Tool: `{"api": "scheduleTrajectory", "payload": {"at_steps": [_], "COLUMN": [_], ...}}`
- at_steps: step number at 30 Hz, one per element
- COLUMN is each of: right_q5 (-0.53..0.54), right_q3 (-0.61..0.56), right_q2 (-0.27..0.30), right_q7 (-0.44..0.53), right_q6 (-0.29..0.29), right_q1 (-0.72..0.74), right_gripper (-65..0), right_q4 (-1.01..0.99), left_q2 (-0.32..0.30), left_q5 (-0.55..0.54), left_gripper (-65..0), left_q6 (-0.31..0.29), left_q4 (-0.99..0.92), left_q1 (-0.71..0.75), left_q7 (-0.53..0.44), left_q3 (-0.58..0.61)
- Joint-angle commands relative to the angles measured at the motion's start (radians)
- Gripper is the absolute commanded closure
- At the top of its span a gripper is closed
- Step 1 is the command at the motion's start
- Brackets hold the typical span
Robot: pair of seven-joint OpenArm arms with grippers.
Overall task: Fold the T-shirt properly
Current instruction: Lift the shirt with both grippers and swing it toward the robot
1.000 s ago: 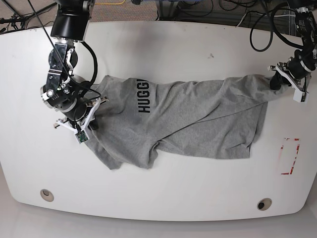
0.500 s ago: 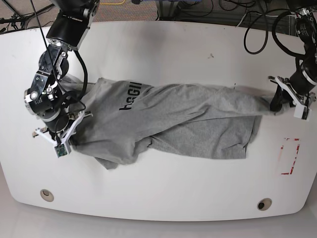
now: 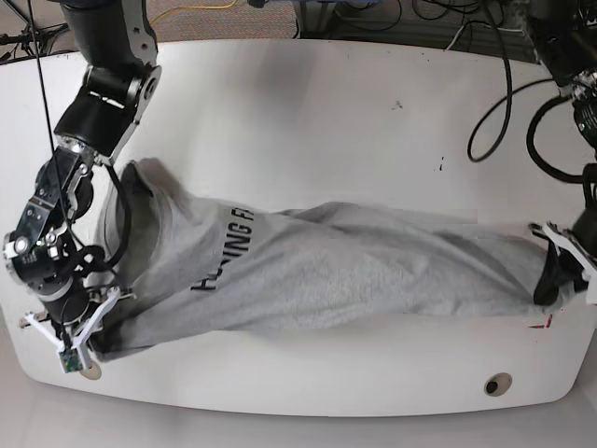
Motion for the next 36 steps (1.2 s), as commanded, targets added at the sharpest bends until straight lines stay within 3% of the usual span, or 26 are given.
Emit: {"api": "scheduleTrajectory", "payload": {"at_steps": [1, 8, 11, 20, 27, 36], "right_q5": [0.003, -0.003, -0.001, -0.003, 0.003, 0.002], "right_q3": [0.004, 0.002, -0.005, -0.159, -0.234, -0.326], "right_q2": [0.032, 0.039, 0.066, 0.118, 0.137, 0.143], "right_q7": [0.027, -0.009, -0.019, -0.019, -0.016, -0.015], "right_q6": [-0.008, -0.008, -0.008, -0.008, -0.008, 0.011], "right_q1": [0.116, 0.308, 0.394, 0.659, 0.872, 1.038], "right_gripper": [0.0, 0.0, 0.0, 0.0, 0.0, 0.0], "right_q4": [-0.027, -0.111, -0.16, -0.3, -0.443, -0.524], "left_q2": [-0.039, -0.074, -0.106, -0.197, -0.211, -0.204], "left_q5": [-0.014, -0.013, -0.013, -0.014, -0.014, -0.014], "left_gripper": [0.0, 0.0, 0.0, 0.0, 0.0, 0.0], "left_q6": [0.001, 0.006, 0.006, 0.007, 0.007, 0.007], "left_q4": [0.013, -0.028, -0.053, -0.197, -0.28, -0.292], "left_q1": [-0.089, -0.268, -0.345, -0.583, -0.768, -0.867], "left_q7": [-0.022, -0.025, -0.025, -0.028, -0.028, -0.028], "left_q3": [-0.004, -0.003, -0.006, 0.0, 0.068, 0.151]}}
